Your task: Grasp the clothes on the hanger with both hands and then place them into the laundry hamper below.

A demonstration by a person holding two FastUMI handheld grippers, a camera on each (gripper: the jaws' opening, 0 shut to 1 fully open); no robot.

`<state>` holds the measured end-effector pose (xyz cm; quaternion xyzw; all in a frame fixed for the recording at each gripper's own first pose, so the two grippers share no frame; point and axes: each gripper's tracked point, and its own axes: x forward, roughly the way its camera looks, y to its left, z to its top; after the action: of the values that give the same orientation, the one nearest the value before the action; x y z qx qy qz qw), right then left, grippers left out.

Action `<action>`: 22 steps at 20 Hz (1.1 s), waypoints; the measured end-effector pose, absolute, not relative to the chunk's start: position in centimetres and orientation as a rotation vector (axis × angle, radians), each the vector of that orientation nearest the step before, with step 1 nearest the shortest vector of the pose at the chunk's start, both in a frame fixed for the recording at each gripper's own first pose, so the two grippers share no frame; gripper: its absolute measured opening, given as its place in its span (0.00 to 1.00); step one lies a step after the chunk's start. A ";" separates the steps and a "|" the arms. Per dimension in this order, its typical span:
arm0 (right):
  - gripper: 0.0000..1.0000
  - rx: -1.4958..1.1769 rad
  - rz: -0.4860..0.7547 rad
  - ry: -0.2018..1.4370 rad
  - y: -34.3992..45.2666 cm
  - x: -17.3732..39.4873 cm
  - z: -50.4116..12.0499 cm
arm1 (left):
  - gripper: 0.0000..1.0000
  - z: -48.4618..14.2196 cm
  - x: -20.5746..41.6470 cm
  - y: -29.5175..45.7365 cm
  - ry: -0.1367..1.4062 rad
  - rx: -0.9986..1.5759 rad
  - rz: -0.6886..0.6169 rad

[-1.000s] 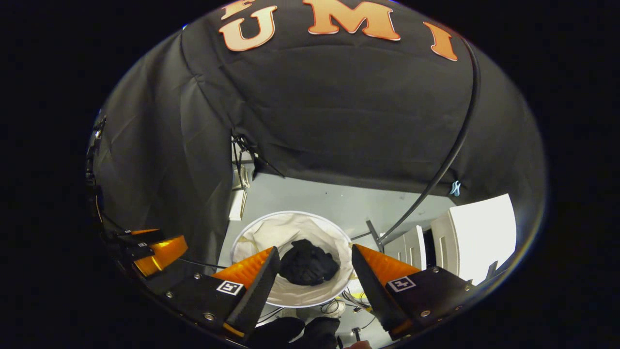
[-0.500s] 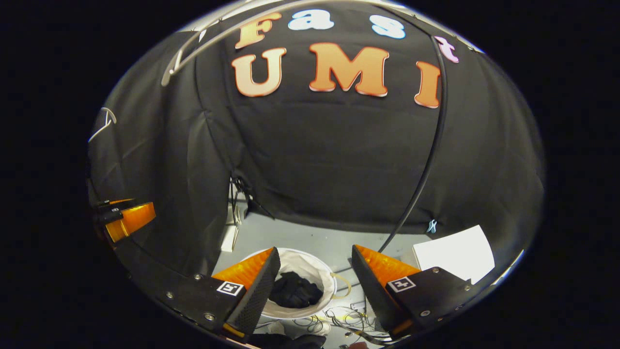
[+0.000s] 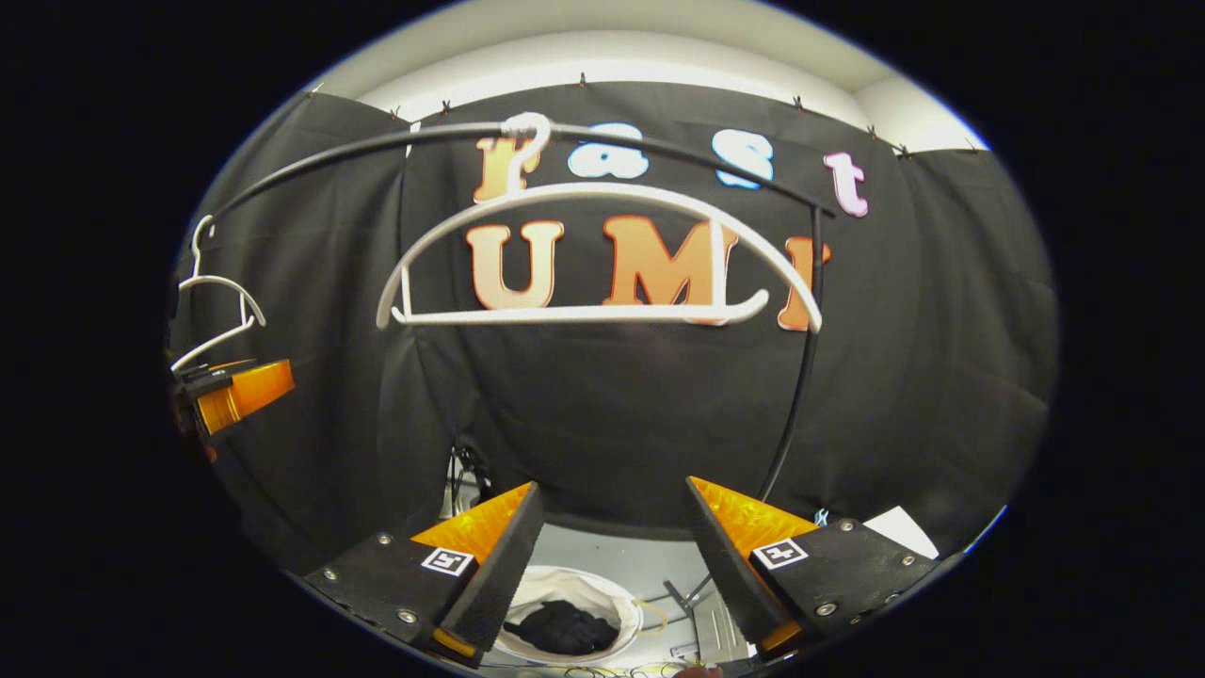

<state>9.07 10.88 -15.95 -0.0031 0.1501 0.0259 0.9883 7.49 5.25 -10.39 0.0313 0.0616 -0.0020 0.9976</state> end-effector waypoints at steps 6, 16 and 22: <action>0.92 -0.020 0.033 0.164 9.9 5.7 -9.3 | 0.96 -5.2 7.1 4.7 0.019 0.049 -0.019; 0.99 -0.010 0.001 0.112 5.6 2.8 -6.4 | 1.00 1.1 5.7 3.7 -0.053 0.032 -0.040; 0.99 -0.005 0.042 0.114 1.5 1.7 -5.4 | 0.94 1.5 5.3 1.7 -0.075 0.013 0.003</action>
<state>1.72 1.53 -5.41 -0.0026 0.0568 0.0211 0.9982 5.33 1.73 1.50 0.0065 -0.0377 0.0013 0.9993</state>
